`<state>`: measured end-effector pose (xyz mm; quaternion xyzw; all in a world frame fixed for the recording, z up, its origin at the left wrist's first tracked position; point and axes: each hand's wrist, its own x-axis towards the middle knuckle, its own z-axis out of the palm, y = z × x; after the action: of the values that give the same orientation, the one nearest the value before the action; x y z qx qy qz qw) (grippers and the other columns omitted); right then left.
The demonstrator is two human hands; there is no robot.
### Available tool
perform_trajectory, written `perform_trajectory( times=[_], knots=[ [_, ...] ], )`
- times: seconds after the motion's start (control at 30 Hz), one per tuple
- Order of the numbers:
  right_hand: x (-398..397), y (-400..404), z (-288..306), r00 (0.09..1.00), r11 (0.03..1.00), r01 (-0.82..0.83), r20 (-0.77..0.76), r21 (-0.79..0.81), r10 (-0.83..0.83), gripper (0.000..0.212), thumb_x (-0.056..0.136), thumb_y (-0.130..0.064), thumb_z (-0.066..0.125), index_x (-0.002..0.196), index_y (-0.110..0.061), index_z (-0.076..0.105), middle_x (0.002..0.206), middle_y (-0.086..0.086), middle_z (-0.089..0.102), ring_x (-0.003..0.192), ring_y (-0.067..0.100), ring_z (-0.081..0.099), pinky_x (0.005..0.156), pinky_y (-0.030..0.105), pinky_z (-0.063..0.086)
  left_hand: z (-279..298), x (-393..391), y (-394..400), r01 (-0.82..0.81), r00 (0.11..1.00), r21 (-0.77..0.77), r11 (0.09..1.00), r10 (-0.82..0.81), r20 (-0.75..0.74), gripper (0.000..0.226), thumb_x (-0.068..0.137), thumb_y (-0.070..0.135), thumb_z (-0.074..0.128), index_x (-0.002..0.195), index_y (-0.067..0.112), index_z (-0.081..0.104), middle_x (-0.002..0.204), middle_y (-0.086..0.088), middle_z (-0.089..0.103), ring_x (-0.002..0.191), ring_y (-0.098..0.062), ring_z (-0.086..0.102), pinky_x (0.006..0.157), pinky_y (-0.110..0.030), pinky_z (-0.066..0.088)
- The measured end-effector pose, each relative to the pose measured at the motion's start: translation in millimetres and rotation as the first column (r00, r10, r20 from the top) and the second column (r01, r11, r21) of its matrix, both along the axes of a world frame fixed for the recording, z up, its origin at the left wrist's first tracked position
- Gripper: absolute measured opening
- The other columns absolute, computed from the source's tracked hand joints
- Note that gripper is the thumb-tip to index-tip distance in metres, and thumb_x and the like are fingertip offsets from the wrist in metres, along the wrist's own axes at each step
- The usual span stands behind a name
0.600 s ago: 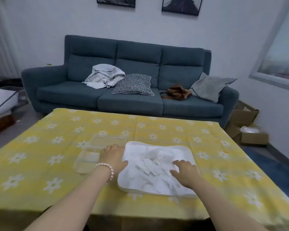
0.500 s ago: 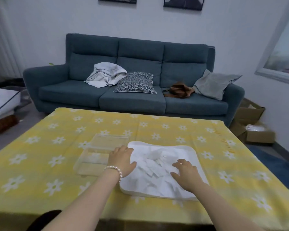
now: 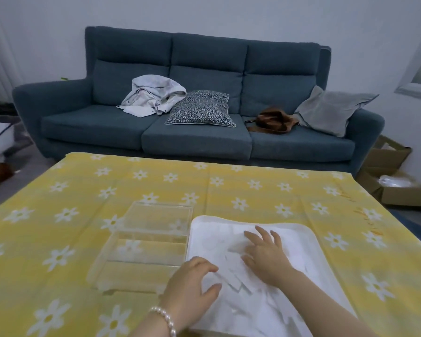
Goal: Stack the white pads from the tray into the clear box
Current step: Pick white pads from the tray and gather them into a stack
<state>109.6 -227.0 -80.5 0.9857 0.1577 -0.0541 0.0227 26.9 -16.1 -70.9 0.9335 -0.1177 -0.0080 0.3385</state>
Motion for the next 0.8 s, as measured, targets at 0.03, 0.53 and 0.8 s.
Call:
perform_trajectory(
  times=[0.03, 0.53, 0.8],
  knots=[
    [-0.3, -0.7, 2.8, 1.0, 1.0, 0.019, -0.016, 0.002, -0.019, 0.06, 0.092, -0.049, 0.012, 0.124, -0.024, 0.056, 0.154, -0.009, 0.021, 0.145, 0.017, 0.003, 0.111, 0.044, -0.006, -3.1, 0.3, 1.2, 0.004, 1.0, -0.046, 0.999, -0.004, -0.007, 0.033, 0.087, 0.039, 0.059, 0.118, 0.029, 0.058, 0.112, 0.023, 0.047, 0.11, 0.002, 0.048, 0.095, -0.011, 0.034],
    [-68.2, 11.9, 38.4, 0.78, -0.274, 0.573, -0.616, 0.772, -0.106, 0.015, 0.085, 0.003, 0.058, 0.079, 0.001, 0.071, 0.076, 0.016, 0.071, 0.068, 0.022, 0.066, 0.065, 0.026, 0.056, 3.2, 15.8, -33.9, -0.516, 0.817, -0.689, 0.509, 0.05, -0.575, 0.012, 0.087, 0.014, 0.065, 0.095, 0.005, 0.065, 0.094, -0.011, 0.071, 0.079, -0.02, 0.07, 0.07, -0.029, 0.056],
    [-63.5, 20.5, 27.7, 0.797, -0.188, 0.55, -0.578, 0.814, -0.176, 0.019, 0.076, 0.011, 0.065, 0.083, -0.006, 0.061, 0.078, 0.022, 0.064, 0.062, 0.024, 0.062, 0.062, 0.028, 0.055, 4.0, 21.3, -43.5, -0.658, 0.72, -0.726, 0.201, -0.115, -0.685, 0.032, 0.081, 0.001, 0.069, 0.108, 0.004, 0.052, 0.095, -0.018, 0.072, 0.083, -0.03, 0.07, 0.072, -0.04, 0.057]
  ],
)
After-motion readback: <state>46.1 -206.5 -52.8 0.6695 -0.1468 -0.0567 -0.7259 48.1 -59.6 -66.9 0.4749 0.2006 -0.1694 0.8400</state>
